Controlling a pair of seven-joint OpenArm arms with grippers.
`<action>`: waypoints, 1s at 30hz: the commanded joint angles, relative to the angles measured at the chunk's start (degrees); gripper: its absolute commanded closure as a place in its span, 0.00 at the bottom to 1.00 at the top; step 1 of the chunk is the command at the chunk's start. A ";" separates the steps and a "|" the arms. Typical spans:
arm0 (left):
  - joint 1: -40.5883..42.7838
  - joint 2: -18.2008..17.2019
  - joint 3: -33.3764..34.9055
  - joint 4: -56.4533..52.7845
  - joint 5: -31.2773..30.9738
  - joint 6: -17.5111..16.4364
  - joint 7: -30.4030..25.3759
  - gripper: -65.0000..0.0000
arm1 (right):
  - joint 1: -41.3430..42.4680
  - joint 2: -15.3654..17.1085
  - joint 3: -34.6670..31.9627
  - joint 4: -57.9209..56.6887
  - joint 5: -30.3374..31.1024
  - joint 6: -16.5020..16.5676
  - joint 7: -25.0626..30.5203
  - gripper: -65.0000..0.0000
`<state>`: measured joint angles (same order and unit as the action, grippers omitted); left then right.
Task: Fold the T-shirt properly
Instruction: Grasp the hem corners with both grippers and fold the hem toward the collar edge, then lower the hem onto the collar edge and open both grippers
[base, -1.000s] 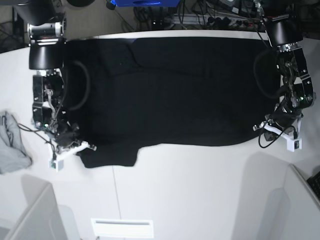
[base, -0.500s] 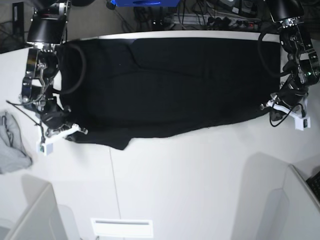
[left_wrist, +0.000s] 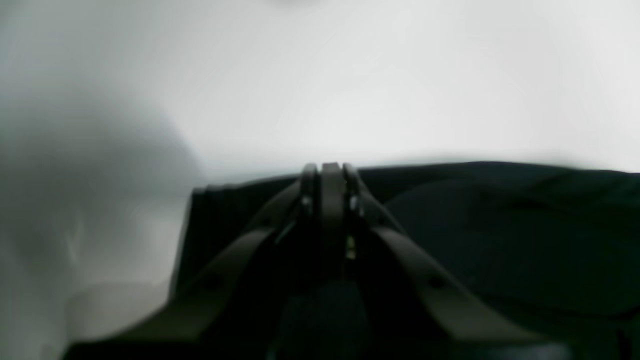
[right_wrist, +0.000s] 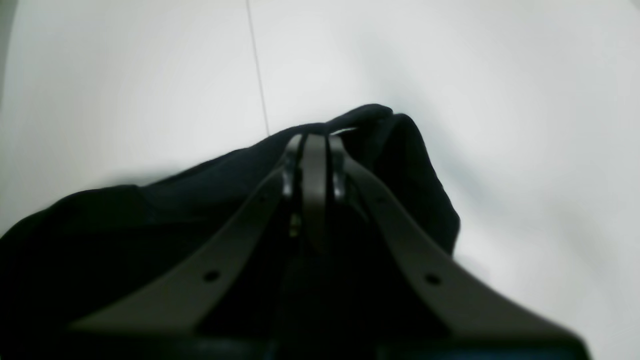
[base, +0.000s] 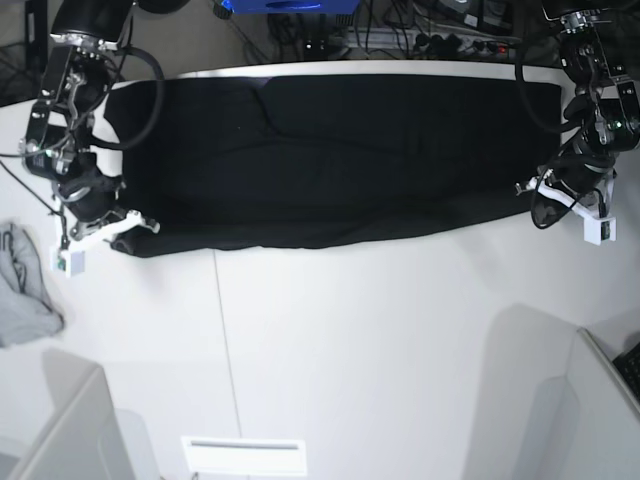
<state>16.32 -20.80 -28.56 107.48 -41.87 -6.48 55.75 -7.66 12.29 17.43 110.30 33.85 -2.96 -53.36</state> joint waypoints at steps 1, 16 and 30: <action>0.69 -0.96 -1.47 1.40 -0.46 -0.51 -1.20 1.00 | -0.47 0.32 0.90 1.83 0.13 0.28 0.66 1.00; 5.71 -1.05 -2.35 3.33 -0.46 -0.51 -1.20 1.00 | -11.99 -0.65 10.92 4.47 16.04 0.37 0.05 1.00; 7.73 -2.90 -2.35 3.24 -0.46 -0.51 -1.20 1.00 | -17.97 -0.73 11.71 4.56 20.09 0.37 0.05 1.00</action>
<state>23.92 -22.87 -30.46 109.89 -42.04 -6.50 55.18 -25.61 10.87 28.64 113.69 53.15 -2.98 -54.22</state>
